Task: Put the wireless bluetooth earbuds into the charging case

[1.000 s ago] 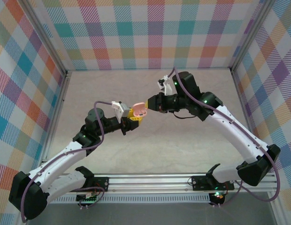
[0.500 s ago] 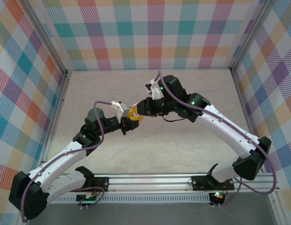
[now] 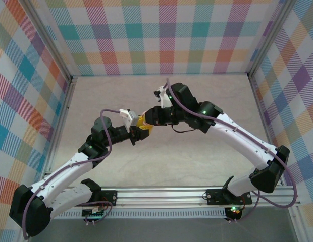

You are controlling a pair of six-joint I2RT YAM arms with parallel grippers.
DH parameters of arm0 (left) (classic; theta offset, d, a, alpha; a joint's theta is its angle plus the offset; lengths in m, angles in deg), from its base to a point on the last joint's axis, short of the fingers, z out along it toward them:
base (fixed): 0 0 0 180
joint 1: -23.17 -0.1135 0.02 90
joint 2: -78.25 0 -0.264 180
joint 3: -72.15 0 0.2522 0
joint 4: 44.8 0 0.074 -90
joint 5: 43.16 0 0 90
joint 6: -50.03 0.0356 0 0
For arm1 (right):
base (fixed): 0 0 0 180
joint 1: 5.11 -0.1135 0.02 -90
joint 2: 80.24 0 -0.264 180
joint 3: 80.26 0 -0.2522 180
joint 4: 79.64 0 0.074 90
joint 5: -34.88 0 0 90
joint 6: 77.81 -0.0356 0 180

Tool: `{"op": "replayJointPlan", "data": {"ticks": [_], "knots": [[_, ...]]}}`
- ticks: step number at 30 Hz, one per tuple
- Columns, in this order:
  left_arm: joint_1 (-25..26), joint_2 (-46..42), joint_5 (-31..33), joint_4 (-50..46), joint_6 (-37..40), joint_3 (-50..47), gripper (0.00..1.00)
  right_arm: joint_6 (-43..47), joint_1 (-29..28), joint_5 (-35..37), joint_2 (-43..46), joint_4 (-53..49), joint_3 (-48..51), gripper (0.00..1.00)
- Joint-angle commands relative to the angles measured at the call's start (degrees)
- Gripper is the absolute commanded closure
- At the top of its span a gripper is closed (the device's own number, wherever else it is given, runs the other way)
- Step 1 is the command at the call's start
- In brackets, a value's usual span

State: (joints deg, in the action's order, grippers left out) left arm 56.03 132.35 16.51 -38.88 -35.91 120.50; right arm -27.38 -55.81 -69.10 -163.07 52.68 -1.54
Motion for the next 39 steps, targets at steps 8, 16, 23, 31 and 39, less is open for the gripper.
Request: {"op": "replayJointPlan", "data": {"ticks": [8, 16, 23, 31, 39], "knots": [[-0.11, -2.14, 0.27, 1.48, -0.27, -0.53, 0.8, 2.46, -1.42, 3.31, -0.2, 1.97, 1.74, 0.81], [-0.08, -2.29, 0.35, 1.48, -0.27, -0.4, 0.8, 3.02, -1.77, 4.83, 0.2, 0.83, 2.0, 0.73], [-0.08, -2.44, 0.42, 1.5, -0.28, -0.7, 0.8, 4.14, -1.86, 7.18, 1.53, -1.03, -0.25, 0.7], [-0.08, -2.84, 0.27, 1.5, -0.45, -0.7, 0.8, 4.29, -1.95, 8.97, 1.97, -2.22, -1.44, 0.68], [-0.03, -2.64, 0.42, 1.24, -0.1, -0.57, 0.8, 4.94, -1.95, 8.97, 2.57, -3.83, -4.37, 0.68]]}}
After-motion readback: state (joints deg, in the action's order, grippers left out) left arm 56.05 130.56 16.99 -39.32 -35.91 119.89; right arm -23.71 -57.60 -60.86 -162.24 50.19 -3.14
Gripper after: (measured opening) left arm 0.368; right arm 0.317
